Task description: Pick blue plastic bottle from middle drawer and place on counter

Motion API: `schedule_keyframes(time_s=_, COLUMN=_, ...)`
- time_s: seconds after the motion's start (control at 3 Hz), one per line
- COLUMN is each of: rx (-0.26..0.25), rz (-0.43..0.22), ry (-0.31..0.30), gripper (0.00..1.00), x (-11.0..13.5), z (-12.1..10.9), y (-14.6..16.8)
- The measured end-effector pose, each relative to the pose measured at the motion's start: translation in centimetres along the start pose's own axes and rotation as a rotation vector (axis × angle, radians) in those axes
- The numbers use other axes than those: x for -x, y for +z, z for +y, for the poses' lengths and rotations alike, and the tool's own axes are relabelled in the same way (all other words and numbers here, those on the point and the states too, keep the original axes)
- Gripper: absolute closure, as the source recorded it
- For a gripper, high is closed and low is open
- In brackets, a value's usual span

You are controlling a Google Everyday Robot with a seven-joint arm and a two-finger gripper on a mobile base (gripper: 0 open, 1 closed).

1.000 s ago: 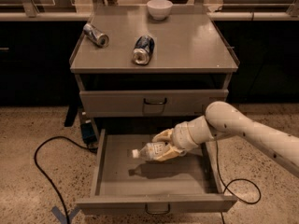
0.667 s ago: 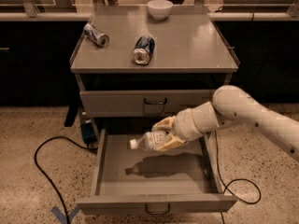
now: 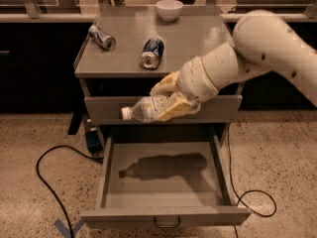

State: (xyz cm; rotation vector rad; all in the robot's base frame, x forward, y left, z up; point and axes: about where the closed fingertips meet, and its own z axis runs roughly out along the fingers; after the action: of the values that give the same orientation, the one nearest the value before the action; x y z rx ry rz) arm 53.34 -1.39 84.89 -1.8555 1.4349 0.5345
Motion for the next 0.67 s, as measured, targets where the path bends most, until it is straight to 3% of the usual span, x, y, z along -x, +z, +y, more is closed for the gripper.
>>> schedule_keyframes(time_s=0.33, rx=-0.049, rz=0.038, ry=0.006, gripper=1.0, x=5.84, z=-4.12, y=-4.62)
schedule_keyframes(time_s=0.67, rx=-0.049, rz=0.038, ry=0.006, gripper=1.0, x=5.84, z=-4.12, y=-4.62)
